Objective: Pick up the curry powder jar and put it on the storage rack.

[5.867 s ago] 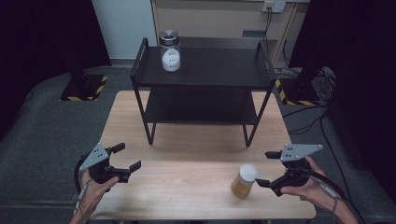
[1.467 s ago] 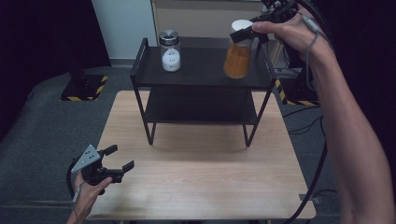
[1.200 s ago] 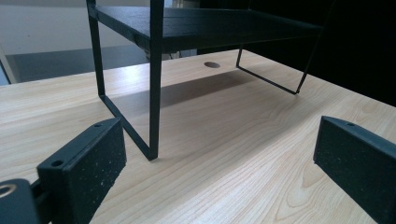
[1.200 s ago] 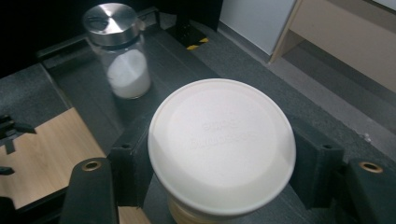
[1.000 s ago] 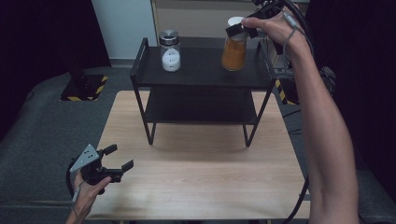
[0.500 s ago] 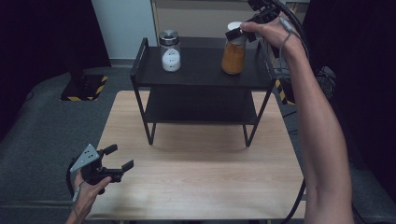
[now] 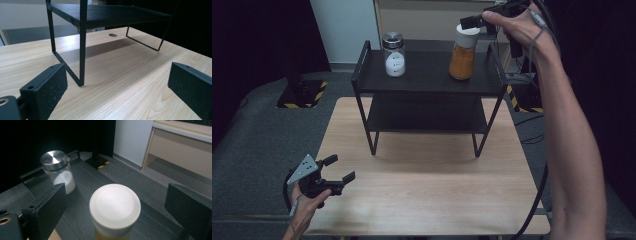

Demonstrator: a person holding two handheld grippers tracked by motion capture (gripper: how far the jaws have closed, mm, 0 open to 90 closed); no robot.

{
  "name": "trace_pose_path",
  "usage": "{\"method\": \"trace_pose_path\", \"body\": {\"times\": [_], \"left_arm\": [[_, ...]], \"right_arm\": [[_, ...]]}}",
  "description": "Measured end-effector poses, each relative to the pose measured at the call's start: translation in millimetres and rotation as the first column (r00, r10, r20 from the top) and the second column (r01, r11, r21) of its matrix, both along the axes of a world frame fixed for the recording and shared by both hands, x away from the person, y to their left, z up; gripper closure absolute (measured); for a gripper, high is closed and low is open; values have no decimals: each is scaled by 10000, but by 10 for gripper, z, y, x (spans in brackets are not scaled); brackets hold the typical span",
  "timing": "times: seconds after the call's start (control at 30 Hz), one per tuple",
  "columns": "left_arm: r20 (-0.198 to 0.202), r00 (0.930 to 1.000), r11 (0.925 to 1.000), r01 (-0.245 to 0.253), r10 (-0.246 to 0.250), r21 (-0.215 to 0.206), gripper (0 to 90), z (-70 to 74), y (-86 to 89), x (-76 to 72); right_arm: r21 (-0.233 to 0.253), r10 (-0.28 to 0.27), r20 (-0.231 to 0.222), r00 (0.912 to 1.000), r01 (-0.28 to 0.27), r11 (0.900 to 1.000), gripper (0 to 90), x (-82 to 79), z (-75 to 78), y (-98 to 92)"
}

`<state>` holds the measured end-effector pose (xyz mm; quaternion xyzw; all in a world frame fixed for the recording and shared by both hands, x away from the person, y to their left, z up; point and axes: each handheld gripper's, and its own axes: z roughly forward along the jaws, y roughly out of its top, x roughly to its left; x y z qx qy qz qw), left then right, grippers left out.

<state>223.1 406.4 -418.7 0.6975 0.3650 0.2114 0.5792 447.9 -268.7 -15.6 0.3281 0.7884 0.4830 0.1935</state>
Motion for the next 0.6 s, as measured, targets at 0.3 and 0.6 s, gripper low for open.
{"method": "trace_pose_path", "body": {"times": [0.3, 0.6], "left_arm": [[-14, 10000, 10000, 25, -25, 80, 11, 8, -20, 0], [-2, 10000, 9999, 35, -35, 146, 11, 14, -35, 2]], "right_arm": [[597, 329, 604, 9976, -365, 9975, 45, -403, -60, -276], [1034, 789, 1170, 9900, -912, 9905, 45, -972, -330, -596]]}}
